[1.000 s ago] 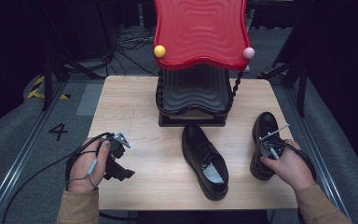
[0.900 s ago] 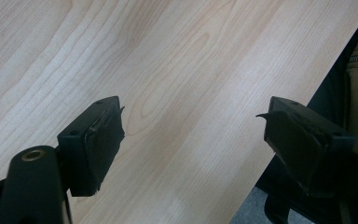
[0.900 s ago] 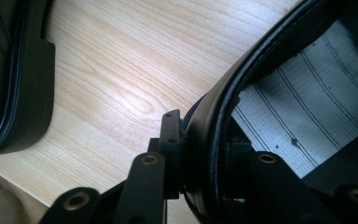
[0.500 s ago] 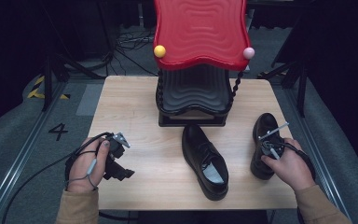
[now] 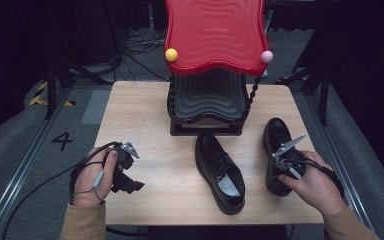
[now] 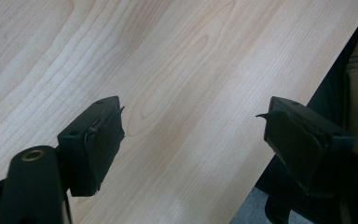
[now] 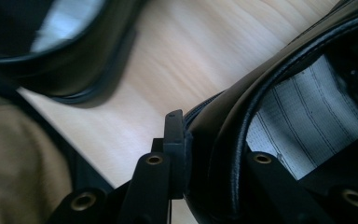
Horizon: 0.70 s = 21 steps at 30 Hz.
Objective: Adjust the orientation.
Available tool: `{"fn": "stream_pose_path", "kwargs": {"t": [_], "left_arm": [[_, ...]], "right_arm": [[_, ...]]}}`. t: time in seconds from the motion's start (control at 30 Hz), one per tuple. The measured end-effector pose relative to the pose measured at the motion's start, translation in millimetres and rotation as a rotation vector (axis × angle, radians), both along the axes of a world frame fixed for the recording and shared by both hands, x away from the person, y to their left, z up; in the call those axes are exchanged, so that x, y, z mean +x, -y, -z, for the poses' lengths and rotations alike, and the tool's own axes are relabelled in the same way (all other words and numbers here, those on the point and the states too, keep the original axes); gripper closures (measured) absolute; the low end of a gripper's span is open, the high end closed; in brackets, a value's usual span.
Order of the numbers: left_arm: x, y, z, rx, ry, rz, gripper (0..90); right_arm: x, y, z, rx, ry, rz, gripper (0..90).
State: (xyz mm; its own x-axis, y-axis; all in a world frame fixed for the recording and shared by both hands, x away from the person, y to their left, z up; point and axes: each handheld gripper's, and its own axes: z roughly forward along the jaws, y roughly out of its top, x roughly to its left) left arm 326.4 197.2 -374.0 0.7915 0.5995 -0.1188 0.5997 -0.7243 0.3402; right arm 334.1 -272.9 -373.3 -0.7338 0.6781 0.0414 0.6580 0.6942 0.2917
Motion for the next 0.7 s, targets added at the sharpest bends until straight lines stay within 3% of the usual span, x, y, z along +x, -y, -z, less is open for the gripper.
{"fn": "stream_pose_path", "kwargs": {"t": [0.4,0.7], "left_arm": [[-0.2,-0.5,-0.1,-0.001,-0.005,-0.001,20.3],[0.2,-0.2,0.3,-0.003,-0.001,0.001,20.2]], "right_arm": [[-21.9,-28.8,-9.0,0.002,0.006,-0.213,78.4],[-30.9,-37.7,-2.1,-0.003,-0.015,-0.303,78.2]]}}
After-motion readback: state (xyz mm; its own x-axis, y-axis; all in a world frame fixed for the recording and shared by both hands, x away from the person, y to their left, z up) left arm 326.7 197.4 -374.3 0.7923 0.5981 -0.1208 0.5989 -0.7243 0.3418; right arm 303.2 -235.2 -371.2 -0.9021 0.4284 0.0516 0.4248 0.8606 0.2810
